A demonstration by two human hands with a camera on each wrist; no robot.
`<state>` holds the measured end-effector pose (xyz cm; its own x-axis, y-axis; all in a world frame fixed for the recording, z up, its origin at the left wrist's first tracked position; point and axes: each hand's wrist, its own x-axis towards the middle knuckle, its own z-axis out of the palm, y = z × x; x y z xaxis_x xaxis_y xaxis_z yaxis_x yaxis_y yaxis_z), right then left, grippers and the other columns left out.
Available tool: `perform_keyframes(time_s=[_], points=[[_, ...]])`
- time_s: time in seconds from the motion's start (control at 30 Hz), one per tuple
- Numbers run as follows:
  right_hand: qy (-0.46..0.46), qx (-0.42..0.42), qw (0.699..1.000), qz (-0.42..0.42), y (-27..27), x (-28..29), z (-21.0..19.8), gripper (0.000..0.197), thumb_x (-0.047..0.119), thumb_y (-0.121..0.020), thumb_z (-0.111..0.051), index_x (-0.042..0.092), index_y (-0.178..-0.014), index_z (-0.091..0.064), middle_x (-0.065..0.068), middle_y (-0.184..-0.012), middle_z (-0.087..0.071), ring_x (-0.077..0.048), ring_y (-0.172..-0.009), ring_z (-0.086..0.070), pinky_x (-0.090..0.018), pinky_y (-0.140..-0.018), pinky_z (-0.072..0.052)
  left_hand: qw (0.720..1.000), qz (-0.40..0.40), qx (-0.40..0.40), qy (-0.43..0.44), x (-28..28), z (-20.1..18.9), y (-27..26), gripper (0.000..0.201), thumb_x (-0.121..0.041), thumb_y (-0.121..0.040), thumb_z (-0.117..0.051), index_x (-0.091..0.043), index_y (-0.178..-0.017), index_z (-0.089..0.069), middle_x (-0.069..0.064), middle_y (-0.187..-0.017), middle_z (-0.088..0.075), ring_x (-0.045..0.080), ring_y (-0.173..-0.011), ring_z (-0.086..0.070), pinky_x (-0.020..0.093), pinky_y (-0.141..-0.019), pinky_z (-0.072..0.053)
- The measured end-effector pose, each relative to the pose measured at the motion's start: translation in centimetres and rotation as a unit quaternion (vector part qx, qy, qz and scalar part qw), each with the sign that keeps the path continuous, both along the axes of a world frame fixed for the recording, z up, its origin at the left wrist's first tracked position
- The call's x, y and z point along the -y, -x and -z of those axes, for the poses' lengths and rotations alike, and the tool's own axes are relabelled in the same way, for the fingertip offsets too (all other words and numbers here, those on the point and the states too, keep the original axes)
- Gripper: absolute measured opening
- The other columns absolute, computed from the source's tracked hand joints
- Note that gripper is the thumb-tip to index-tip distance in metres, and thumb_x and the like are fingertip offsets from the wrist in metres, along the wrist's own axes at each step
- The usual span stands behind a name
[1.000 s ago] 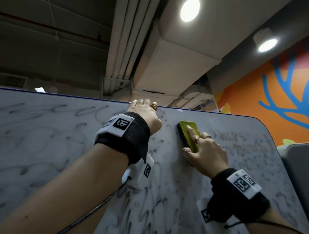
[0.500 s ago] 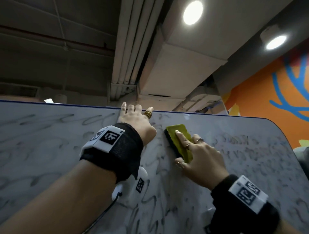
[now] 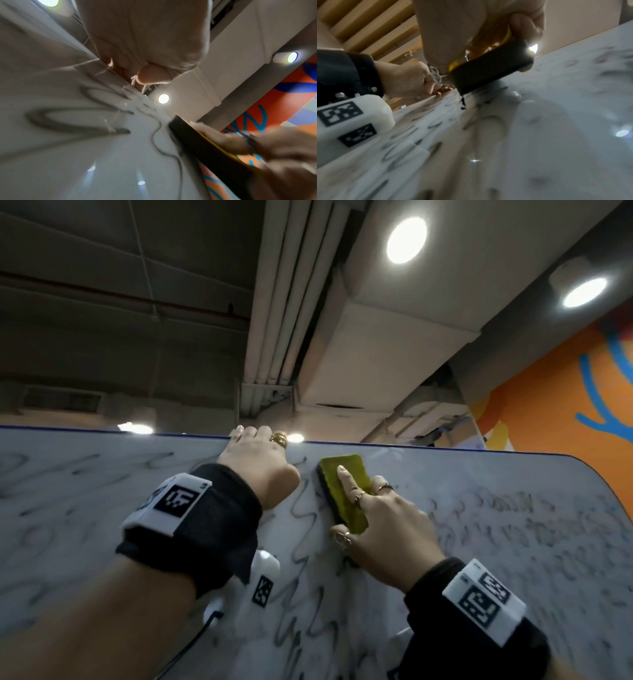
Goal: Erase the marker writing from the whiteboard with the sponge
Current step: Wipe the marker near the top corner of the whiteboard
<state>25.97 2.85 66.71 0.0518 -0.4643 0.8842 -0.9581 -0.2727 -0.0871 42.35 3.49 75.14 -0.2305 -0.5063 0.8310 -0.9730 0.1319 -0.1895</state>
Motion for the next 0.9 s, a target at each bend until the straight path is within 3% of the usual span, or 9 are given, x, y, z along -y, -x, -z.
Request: perform_keyframes(time_s=[0.1,0.2,0.33,0.53,0.63,0.77,0.83,0.9], points=[[-0.026,0.010,0.999,0.024,2.1,-0.1,0.5,0.074,0.058,-0.085,-0.045,0.047,-0.146,-0.004,-0.003,-0.152,-0.024,-0.029,-0.130,-0.038,-0.035,-0.100,-0.036,1.000,0.002,-0.005,-0.015,0.2,-0.1,-0.4,0.077,-0.029,-0.067,-0.019,-0.008,-0.138,-0.039,0.011,-0.131,-0.041,0.028,-0.124,-0.033,0.035,-0.113,-0.015],[-0.013,0.064,0.997,0.037,3.1,-0.2,-1.1,0.072,0.057,-0.084,-0.047,0.040,-0.147,-0.016,-0.006,-0.146,-0.034,-0.029,-0.128,-0.041,-0.034,-0.097,-0.037,1.000,0.007,-0.006,-0.005,0.1,-0.2,-0.3,0.059,-0.026,-0.085,-0.029,-0.008,-0.139,-0.038,0.012,-0.134,-0.040,0.028,-0.125,-0.032,0.035,-0.112,-0.017],[0.014,0.059,0.998,0.005,0.6,-0.6,-2.9,0.072,0.058,-0.084,-0.047,0.036,-0.147,-0.019,-0.007,-0.143,-0.038,-0.029,-0.126,-0.043,-0.033,-0.097,-0.037,1.000,-0.005,0.003,-0.009,-0.1,-0.2,0.1,0.079,-0.030,-0.065,-0.018,-0.010,-0.138,-0.039,0.011,-0.135,-0.040,0.027,-0.124,-0.034,0.036,-0.111,-0.020],[0.001,-0.029,0.999,-0.020,-1.0,-1.4,0.5,0.076,0.060,-0.083,-0.047,0.045,-0.146,-0.008,-0.003,-0.151,-0.026,-0.026,-0.130,-0.039,-0.033,-0.100,-0.035,1.000,0.016,-0.005,-0.025,-0.3,-0.3,-0.7,0.072,-0.030,-0.071,-0.021,-0.017,-0.140,-0.035,0.010,-0.133,-0.041,0.027,-0.124,-0.033,0.035,-0.108,-0.021],[-0.014,0.029,0.999,0.011,2.5,-0.7,0.8,0.074,0.059,-0.081,-0.049,0.047,-0.145,-0.014,-0.002,-0.149,-0.031,-0.026,-0.129,-0.041,-0.033,-0.097,-0.037,0.998,0.035,-0.016,-0.052,-0.5,-0.7,-1.0,0.084,-0.029,-0.061,-0.021,-0.020,-0.144,-0.031,0.008,-0.138,-0.039,0.027,-0.126,-0.032,0.034,-0.107,-0.021],[0.009,0.107,0.994,0.023,4.7,0.1,-2.1,0.067,0.057,-0.082,-0.050,0.042,-0.144,-0.027,-0.004,-0.128,-0.047,-0.028,-0.118,-0.047,-0.034,-0.089,-0.038,0.998,0.038,-0.005,-0.054,-0.3,-0.8,-1.1,0.086,-0.030,-0.060,-0.022,-0.023,-0.145,-0.030,0.009,-0.137,-0.040,0.026,-0.125,-0.033,0.033,-0.106,-0.021],[0.028,0.074,0.997,-0.006,3.1,0.3,-2.8,0.069,0.057,-0.082,-0.051,0.041,-0.144,-0.027,-0.006,-0.131,-0.046,-0.028,-0.121,-0.046,-0.033,-0.092,-0.038,0.997,0.046,-0.011,-0.054,-0.3,-0.8,-1.3,0.081,-0.031,-0.066,-0.022,-0.024,-0.147,-0.028,0.008,-0.139,-0.039,0.025,-0.127,-0.031,0.031,-0.106,-0.020],[0.036,0.032,0.998,-0.039,1.3,0.5,-2.6,0.073,0.056,-0.080,-0.053,0.040,-0.145,-0.024,-0.008,-0.134,-0.045,-0.026,-0.123,-0.044,-0.032,-0.093,-0.038,0.998,0.051,-0.017,-0.044,-0.5,-0.7,-1.3,0.062,-0.030,-0.087,-0.023,-0.021,-0.148,-0.028,0.012,-0.142,-0.037,0.027,-0.130,-0.031,0.030,-0.106,-0.019]])
